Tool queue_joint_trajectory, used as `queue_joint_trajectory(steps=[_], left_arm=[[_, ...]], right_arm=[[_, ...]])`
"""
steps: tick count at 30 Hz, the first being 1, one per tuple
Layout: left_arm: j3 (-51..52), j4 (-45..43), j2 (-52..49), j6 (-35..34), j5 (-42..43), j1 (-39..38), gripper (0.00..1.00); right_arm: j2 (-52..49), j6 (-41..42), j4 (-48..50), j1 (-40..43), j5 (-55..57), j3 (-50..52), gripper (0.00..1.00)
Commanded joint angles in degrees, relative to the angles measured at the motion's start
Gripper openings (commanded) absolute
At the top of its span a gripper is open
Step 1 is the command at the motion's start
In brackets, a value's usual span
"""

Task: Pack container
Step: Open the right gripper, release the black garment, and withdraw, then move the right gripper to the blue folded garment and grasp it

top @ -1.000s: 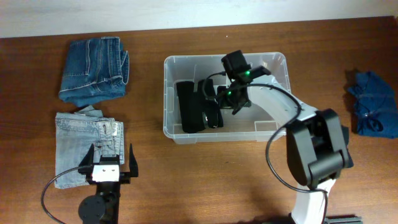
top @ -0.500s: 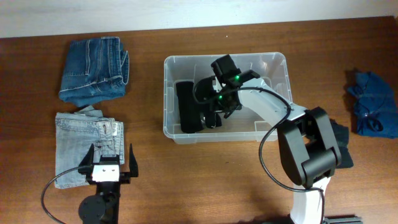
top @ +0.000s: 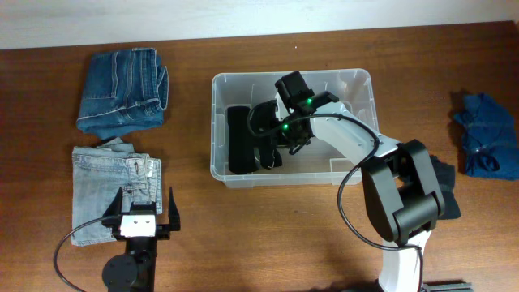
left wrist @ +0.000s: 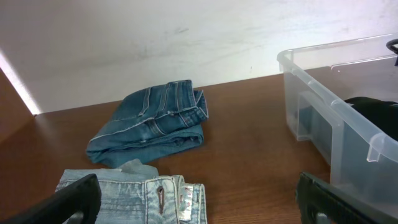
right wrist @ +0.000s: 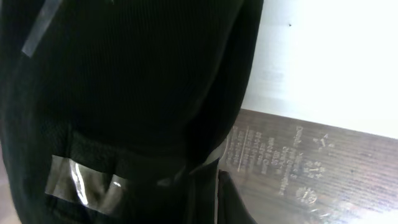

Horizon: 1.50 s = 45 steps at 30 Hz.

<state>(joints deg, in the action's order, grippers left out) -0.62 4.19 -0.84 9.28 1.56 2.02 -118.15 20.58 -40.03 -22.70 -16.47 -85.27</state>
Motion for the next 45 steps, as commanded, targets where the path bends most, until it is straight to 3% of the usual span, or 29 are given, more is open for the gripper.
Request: queue_joint_trajectory(steps=[1,10,14,17,21,27,35,45], left_arm=[[0.1,0.4,0.5,0.7,0.6,0.2,0.99],[0.1,0.4,0.5,0.7,0.6,0.2,0.99],[0.1,0.4,0.5,0.7,0.6,0.2,0.99],[0.1,0.4,0.5,0.7,0.6,0.2,0.99],[0.1,0.4,0.5,0.7,0.6,0.2,0.99],[0.1,0.4,0.5,0.7,0.6,0.2,0.99],[0.1,0.4,0.5,0.7,0.6,0.2,0.99],[0.1,0.4,0.5,0.7,0.6,0.2,0.99]], right_arm=[[-0.2,0.0,-0.7,-0.4,-1.7,-0.6,0.12],[2.3,-1.5,-16.9,1.9,7.7,-14.4,0.34],[3.7,-4.3,-28.5,3.6,14.2,-25.9,0.56],[3.8,-5.9,-38.8,5.9,23.6,-35.7,0.82],[3.8,-6.9,-49.5,10.4,40.6,-44.9,0.99],[3.8,-7.8,-56.9,19.9,53.3,-48.3,0.99],[3.3,-8.0,-48.9,34.8,43.7,-48.0,0.99],[-1.8,-14.3,-43.8,43.2,42.6,-40.8,0.99]])
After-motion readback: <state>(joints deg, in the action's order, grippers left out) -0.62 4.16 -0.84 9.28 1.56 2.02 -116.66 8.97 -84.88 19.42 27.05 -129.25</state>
